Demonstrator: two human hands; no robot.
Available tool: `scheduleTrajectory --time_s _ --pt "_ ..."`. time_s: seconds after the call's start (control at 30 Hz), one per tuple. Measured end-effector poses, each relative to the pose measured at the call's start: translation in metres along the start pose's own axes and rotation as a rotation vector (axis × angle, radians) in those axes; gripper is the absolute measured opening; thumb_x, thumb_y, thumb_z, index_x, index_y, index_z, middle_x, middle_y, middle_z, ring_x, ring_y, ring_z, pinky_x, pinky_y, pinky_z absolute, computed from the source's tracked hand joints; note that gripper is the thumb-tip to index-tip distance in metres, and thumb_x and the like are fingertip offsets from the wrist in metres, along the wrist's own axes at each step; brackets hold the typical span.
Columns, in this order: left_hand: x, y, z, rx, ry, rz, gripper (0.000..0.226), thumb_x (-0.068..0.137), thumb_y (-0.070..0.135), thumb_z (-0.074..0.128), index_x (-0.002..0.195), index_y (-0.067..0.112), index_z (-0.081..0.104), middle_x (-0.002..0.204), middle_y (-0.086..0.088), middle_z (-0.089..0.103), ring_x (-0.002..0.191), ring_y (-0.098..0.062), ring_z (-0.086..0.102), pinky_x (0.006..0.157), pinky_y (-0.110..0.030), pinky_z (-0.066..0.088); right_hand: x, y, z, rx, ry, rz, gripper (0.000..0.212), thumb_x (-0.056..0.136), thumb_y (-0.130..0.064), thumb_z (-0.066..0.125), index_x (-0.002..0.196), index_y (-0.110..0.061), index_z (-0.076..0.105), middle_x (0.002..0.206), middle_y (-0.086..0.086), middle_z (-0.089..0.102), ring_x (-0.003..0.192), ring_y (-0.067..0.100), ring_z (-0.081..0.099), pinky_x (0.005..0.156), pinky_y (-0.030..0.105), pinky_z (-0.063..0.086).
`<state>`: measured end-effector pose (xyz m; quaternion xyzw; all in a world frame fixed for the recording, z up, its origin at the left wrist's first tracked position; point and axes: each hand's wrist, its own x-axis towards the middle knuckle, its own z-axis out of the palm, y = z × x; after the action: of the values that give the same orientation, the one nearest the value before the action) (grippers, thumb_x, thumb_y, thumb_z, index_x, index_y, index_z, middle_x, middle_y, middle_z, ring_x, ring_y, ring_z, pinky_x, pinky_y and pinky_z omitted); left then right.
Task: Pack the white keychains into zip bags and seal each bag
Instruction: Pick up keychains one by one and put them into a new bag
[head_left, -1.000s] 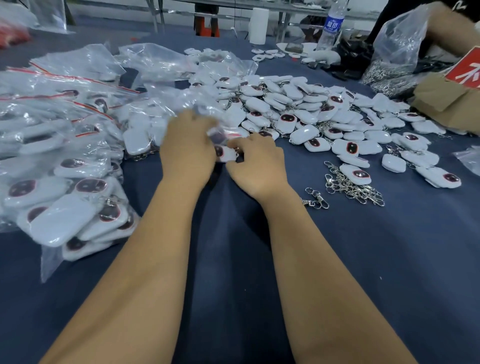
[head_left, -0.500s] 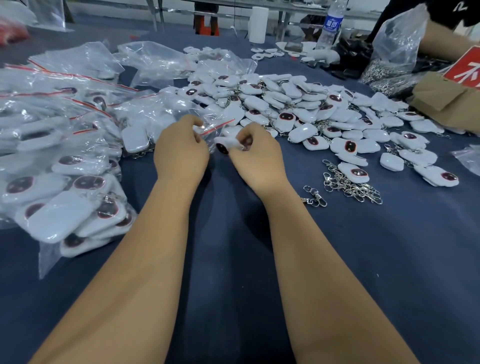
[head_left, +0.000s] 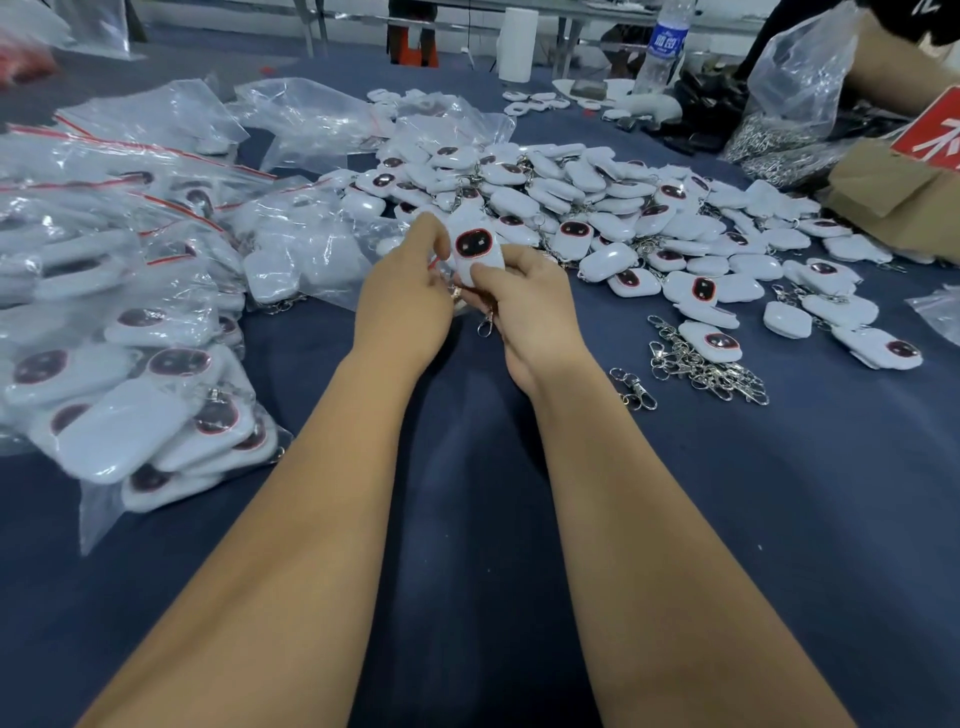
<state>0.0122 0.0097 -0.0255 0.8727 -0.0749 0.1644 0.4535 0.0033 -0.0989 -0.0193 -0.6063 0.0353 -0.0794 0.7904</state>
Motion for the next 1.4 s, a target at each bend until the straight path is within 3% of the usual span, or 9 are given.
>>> scheduleTrajectory --time_s 0.2,0.3,0.37,0.47,0.63,0.8,1.03,1.23,1.4 --pt "0.002 0.005 0.007 -0.124 0.083 -0.277 0.033 0.083 0.006 0.045 0.087 0.026 0.069 0.092 -0.001 0.07 0.09 -0.027 0.064 0.071 -0.033 0.048 0.001 0.0 0.0 -0.03 0.03 0.027 0.023 0.09 0.009 0.053 0.109 0.0 0.063 0.083 0.007 0.069 0.085 0.021 0.064 0.086 0.033 0.054" --pt "-0.001 0.007 0.005 -0.184 0.079 -0.251 0.03 0.083 0.015 0.048 0.093 0.025 0.074 0.076 0.007 0.065 0.077 -0.02 0.06 0.063 -0.029 0.04 -0.001 0.0 0.001 -0.114 0.002 0.018 0.024 0.091 0.006 0.055 0.112 -0.005 0.063 0.081 0.002 0.07 0.08 0.016 0.063 0.077 0.03 0.051" --pt "-0.003 0.009 0.004 -0.294 0.099 -0.252 0.023 0.082 0.02 0.047 0.081 0.015 0.07 0.064 0.007 0.059 0.066 -0.017 0.052 0.063 -0.029 0.04 -0.001 0.001 0.003 -0.177 0.009 0.001 0.022 0.091 0.004 0.056 0.109 -0.006 0.063 0.084 0.005 0.072 0.079 0.018 0.064 0.074 0.032 0.052" --pt "-0.003 0.011 0.006 -0.386 0.14 -0.282 0.024 0.088 0.025 0.047 0.069 0.013 0.057 0.06 0.002 0.053 0.06 -0.016 0.046 0.063 -0.035 0.039 -0.001 0.002 0.005 -0.24 0.055 -0.018 0.018 0.088 0.0 0.061 0.104 -0.008 0.065 0.096 0.012 0.074 0.091 0.027 0.07 0.09 0.044 0.056" --pt "-0.002 0.011 0.01 -0.242 0.065 -0.215 0.028 0.098 0.031 0.049 0.072 0.028 0.058 0.07 0.009 0.059 0.067 -0.013 0.054 0.064 -0.03 0.041 -0.002 0.004 0.005 -0.25 0.07 -0.01 0.015 0.088 -0.005 0.065 0.101 -0.012 0.064 0.093 0.014 0.074 0.091 0.031 0.071 0.088 0.047 0.056" --pt "-0.002 0.011 0.011 -0.258 0.032 -0.181 0.022 0.099 0.031 0.053 0.106 0.019 0.069 0.093 0.001 0.068 0.087 -0.022 0.065 0.081 -0.036 0.052 -0.003 0.0 0.001 -0.166 0.065 0.019 0.023 0.09 0.001 0.06 0.113 -0.003 0.062 0.094 0.017 0.073 0.079 0.022 0.066 0.078 0.04 0.055" --pt "-0.004 0.006 0.007 -0.373 0.004 -0.141 0.012 0.098 0.022 0.059 0.101 0.018 0.07 0.072 0.01 0.063 0.049 0.007 0.053 0.053 -0.007 0.041 -0.005 -0.001 0.002 -0.193 0.079 0.009 0.022 0.09 0.001 0.06 0.112 -0.003 0.061 0.097 0.019 0.072 0.085 0.026 0.067 0.088 0.048 0.054" --pt "-0.004 0.008 0.006 -0.395 -0.01 -0.137 0.009 0.095 0.023 0.063 0.098 0.02 0.07 0.074 0.011 0.064 0.051 0.006 0.054 0.055 -0.009 0.045 -0.003 -0.002 0.0 -0.168 0.088 0.038 0.019 0.09 0.004 0.056 0.105 -0.007 0.061 0.094 0.012 0.074 0.092 0.027 0.071 0.083 0.039 0.057" --pt "-0.002 0.005 0.001 -0.444 -0.042 -0.178 0.01 0.095 0.025 0.062 0.096 0.024 0.071 0.077 0.007 0.066 0.058 -0.001 0.057 0.055 -0.015 0.048 -0.004 -0.001 0.0 -0.195 0.05 0.027 0.02 0.087 0.005 0.059 0.1 -0.011 0.061 0.09 0.01 0.074 0.088 0.026 0.07 0.09 0.047 0.056"
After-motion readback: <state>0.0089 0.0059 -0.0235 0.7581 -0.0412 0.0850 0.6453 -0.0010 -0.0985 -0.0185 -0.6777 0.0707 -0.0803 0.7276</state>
